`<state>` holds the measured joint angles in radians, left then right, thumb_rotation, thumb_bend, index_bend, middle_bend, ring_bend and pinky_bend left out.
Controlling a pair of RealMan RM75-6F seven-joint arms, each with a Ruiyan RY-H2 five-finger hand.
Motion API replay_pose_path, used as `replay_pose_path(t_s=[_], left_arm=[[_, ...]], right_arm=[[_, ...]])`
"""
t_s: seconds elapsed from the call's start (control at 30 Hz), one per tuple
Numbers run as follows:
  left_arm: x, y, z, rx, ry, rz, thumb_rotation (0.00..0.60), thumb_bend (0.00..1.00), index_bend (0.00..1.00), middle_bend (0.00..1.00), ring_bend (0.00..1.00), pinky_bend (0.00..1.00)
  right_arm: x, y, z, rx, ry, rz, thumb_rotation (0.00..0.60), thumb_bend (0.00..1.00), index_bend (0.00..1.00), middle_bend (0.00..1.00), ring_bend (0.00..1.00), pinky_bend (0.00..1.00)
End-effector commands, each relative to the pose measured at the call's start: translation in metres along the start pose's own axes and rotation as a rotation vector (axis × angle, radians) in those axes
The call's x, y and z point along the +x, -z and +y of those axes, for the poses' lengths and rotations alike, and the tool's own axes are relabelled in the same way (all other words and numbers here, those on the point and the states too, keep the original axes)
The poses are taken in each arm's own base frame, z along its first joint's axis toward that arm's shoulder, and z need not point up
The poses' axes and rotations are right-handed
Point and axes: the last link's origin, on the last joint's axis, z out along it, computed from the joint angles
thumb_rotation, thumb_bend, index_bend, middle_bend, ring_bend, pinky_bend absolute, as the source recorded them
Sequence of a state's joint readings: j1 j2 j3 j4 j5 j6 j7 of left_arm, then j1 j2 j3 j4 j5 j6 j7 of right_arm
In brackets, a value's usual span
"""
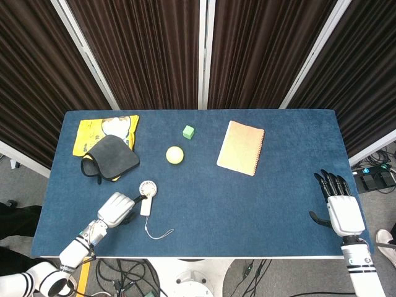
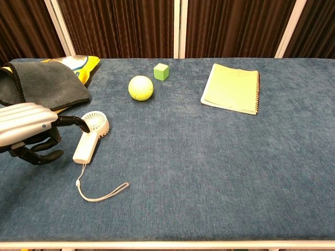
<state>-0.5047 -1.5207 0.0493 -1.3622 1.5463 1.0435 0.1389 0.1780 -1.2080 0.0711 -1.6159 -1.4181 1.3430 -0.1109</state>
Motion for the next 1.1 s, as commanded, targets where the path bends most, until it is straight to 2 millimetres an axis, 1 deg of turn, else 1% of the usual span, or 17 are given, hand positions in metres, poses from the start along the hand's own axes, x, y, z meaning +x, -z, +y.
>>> replay_pose_path(t_s=[0.03, 0.6, 0.9, 1.1], left_arm=[[0.0, 0.0, -0.001, 0.004, 0.0, -0.002, 0.6, 0.44, 0.23, 0.86, 0.85, 0.83], [-0.004, -0.002, 0.0, 0.003, 0.011, -0.02, 0.6, 0.44, 0.23, 0.86, 0.85, 0.83], [-0.013, -0.005, -0.001, 0.014, 0.037, -0.056, 0.6, 0.44, 0.23, 0.86, 0.85, 0.83], [-0.011, -0.005, -0.004, 0.023, 0.04, -0.048, 0.6, 0.44, 0.23, 0.86, 0.85, 0.83]], right_arm=[[0.0, 0.0, 0.0, 0.0, 0.0, -0.001, 0.6, 0.1, 0.0, 0.0, 0.0, 0.0], [-0.001, -0.001, -0.001, -0.002, 0.005, -0.006, 0.6, 0.1, 0.0, 0.0, 0.0, 0.0], [-0.002, -0.001, 0.0, -0.004, 0.01, -0.013, 0.6, 0.1, 0.0, 0.0, 0.0, 0.0], [-0.004, -0.001, -0.001, -0.002, 0.011, -0.02, 0.6, 0.1, 0.0, 0.0, 0.0, 0.0]])
